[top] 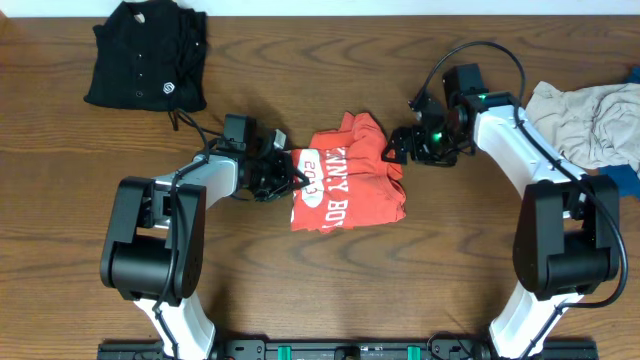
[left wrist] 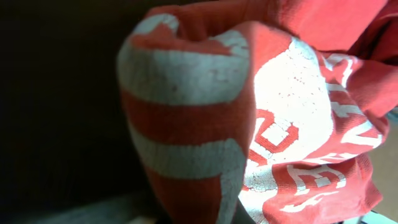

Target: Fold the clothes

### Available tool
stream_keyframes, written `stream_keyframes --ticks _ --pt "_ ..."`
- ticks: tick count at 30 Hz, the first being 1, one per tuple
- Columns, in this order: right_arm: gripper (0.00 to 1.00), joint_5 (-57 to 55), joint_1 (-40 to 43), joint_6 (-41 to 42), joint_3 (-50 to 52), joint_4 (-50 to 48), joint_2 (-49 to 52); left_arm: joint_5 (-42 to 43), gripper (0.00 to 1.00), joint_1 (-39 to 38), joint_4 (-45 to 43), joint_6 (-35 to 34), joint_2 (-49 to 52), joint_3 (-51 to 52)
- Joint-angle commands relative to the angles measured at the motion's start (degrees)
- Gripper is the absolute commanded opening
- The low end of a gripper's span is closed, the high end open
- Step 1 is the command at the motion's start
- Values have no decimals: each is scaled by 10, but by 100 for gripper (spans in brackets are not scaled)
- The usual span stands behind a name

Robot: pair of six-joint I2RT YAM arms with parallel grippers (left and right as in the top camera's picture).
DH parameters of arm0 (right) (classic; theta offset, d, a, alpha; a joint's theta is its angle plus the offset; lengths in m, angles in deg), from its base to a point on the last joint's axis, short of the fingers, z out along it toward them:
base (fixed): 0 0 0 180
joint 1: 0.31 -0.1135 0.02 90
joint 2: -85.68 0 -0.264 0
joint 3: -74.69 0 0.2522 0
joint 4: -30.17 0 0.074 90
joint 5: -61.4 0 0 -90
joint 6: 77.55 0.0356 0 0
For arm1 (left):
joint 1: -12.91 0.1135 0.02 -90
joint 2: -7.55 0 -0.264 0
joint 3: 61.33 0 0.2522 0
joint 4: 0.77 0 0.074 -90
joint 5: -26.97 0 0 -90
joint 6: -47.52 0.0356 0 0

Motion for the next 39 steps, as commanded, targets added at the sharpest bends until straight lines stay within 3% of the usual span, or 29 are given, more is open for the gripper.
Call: stream_keyframes --ticks 1,7,13,25,39 --pt "88 12 3 -21 2 5 -15 -18 6 0 -23 3 10 2" --pt "88 12 3 -22 2 7 -15 -17 6 0 -44 74 7 -41" --pt "88 9 3 -23 2 18 -15 -24 6 14 -43 102 5 -117" --pt "87 -4 3 -24 2 40 -15 -156 6 54 -44 193 5 -239" --pt "86 -4 3 -23 2 60 -15 -193 6 147 -138 249 5 -252"
